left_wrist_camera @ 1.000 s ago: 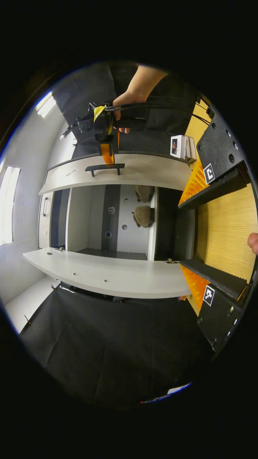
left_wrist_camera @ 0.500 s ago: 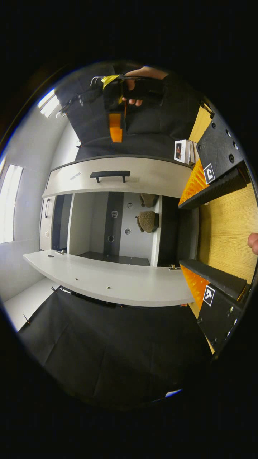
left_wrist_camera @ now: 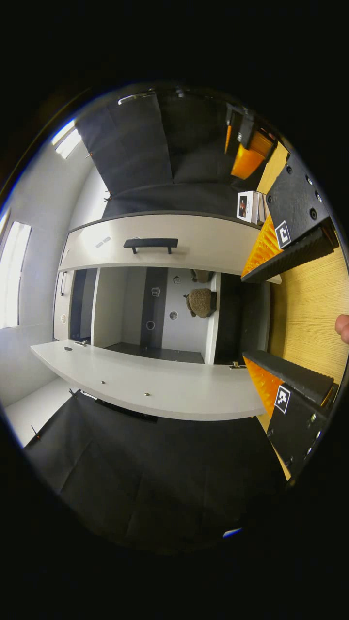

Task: Grab one shoe with the right hand and put it into the shoe cabinet, grab the other shoe with the left hand and put it into the shoe cabinet; then close the right door with the right hand and the left door with the left hand.

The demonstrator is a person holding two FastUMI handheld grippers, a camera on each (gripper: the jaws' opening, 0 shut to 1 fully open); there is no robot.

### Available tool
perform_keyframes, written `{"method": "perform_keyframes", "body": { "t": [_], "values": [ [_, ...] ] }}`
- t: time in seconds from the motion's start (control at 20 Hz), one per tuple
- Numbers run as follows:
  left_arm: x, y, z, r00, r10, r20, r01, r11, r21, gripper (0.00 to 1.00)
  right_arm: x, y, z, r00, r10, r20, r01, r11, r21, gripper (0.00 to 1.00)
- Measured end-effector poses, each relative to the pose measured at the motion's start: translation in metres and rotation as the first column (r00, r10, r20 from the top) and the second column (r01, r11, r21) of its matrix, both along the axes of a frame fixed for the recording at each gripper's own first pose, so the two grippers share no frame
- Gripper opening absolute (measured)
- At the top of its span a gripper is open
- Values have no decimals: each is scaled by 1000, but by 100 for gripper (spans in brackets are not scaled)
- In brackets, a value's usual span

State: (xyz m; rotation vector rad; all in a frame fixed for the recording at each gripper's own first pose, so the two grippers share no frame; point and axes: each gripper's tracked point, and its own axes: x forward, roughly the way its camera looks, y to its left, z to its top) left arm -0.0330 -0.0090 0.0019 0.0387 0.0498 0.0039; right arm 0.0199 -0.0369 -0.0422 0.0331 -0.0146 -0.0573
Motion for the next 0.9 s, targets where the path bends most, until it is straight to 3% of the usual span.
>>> {"method": "perform_keyframes", "body": {
  "t": [0.25, 0.4, 0.55, 0.6, 0.7, 0.75, 0.9],
  "values": [
    [-1, -6, 1, 1000, -8, -4, 8, 1000, -9, 87, -4, -12, -21, 999, -40, -26, 40, 999, 24, 94],
    [-7, 5, 25, 999, 21, 35, -19, 997, -73, 87, -4, -14, -17, 999, -38, -19, 37, 999, -16, 96],
    [-15, 51, 71, 985, 110, 132, -101, 992, -74, 87, -1, -9, -15, 1000, -13, -22, 12, 1000, -26, 96],
    [-18, 75, 88, 974, 151, 170, -141, 987, -70, 98, 0, -8, -14, 1000, -6, -20, 6, 1000, -30, 96],
    [-21, 114, 115, 954, 215, 208, -207, 977, -60, 75, 2, -3, -10, 1000, 8, -14, -9, 999, -35, 96],
    [-17, 134, 126, 949, 236, 208, -228, 972, -61, 87, 4, 1, -10, 1000, 18, -14, -19, 999, -32, 96],
    [-3, 189, 149, 932, 290, 216, -271, 956, -113, 90, 8, 9, -11, 999, 47, -23, -47, 999, -12, 96]
  ]
}}
